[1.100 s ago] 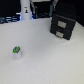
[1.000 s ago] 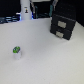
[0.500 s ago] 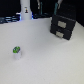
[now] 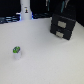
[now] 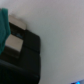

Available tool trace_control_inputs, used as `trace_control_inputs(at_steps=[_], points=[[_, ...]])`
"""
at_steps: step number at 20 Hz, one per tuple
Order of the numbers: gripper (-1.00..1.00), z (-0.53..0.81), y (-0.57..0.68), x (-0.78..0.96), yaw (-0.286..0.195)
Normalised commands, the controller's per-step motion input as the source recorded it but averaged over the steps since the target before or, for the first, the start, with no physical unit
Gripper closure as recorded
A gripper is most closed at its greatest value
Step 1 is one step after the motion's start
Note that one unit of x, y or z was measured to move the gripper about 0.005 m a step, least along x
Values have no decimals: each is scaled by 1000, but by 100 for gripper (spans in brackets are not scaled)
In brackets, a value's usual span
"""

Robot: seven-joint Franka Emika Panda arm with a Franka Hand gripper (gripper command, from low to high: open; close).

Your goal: Open the kcup holder, insert the kcup into the holder, and close the kcup holder

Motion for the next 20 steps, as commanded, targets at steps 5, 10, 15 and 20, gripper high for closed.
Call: trace_control_inputs(at_steps=[5,10,15,20], points=[[-100,-62,677,-238,-194],[-100,-217,645,-211,-201],[-100,-312,564,-188,-186],[-100,-377,417,-168,-141]])
